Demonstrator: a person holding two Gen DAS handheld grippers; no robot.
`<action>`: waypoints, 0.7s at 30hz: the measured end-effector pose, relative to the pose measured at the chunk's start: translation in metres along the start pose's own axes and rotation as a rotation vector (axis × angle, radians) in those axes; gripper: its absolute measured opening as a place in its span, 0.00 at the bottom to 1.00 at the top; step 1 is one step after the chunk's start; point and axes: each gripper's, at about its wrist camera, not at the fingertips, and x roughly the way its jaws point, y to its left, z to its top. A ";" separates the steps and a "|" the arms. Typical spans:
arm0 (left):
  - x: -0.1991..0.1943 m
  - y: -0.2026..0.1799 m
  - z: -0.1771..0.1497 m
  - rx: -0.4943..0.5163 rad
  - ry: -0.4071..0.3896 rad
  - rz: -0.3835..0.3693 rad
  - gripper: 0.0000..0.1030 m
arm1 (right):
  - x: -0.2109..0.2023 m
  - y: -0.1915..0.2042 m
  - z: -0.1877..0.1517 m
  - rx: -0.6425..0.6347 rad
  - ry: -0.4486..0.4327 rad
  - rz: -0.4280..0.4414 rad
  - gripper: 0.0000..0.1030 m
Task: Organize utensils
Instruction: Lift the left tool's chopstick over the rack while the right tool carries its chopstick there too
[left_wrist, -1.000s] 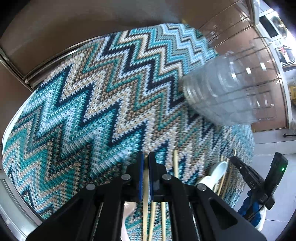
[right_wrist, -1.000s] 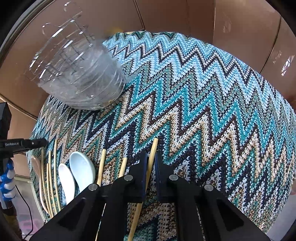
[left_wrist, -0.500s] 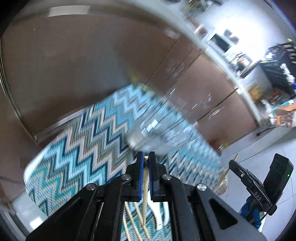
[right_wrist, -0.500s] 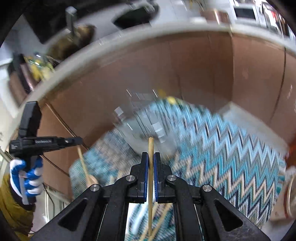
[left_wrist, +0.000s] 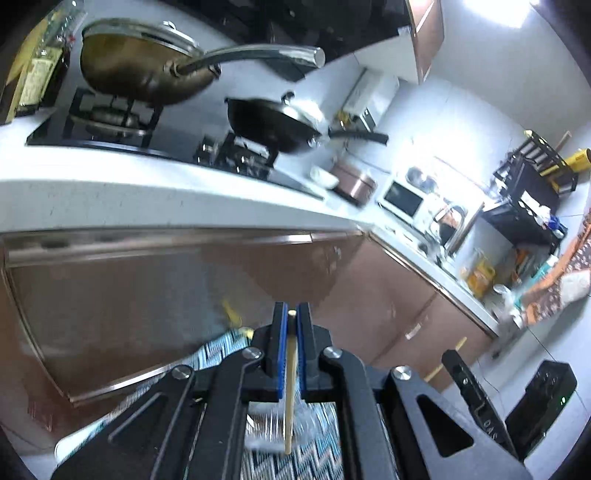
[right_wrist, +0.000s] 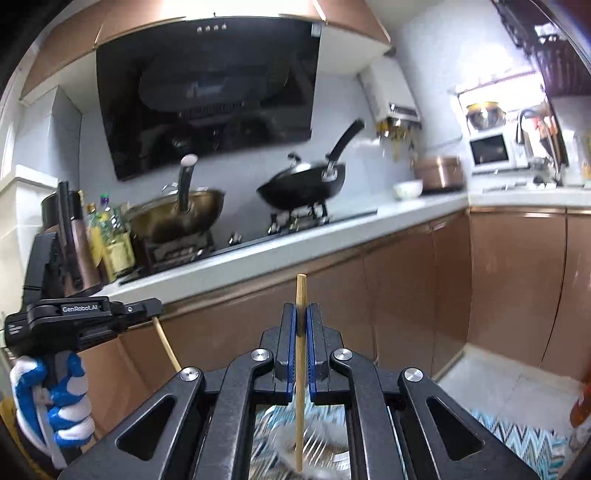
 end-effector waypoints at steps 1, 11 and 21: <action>0.004 0.000 0.001 -0.001 -0.014 0.009 0.04 | 0.007 0.000 0.000 0.000 -0.013 -0.011 0.05; 0.079 0.004 -0.052 0.058 -0.079 0.140 0.04 | 0.064 -0.016 -0.054 -0.034 -0.003 -0.144 0.05; 0.121 0.012 -0.112 0.129 -0.018 0.157 0.22 | 0.083 -0.024 -0.115 -0.051 0.106 -0.184 0.24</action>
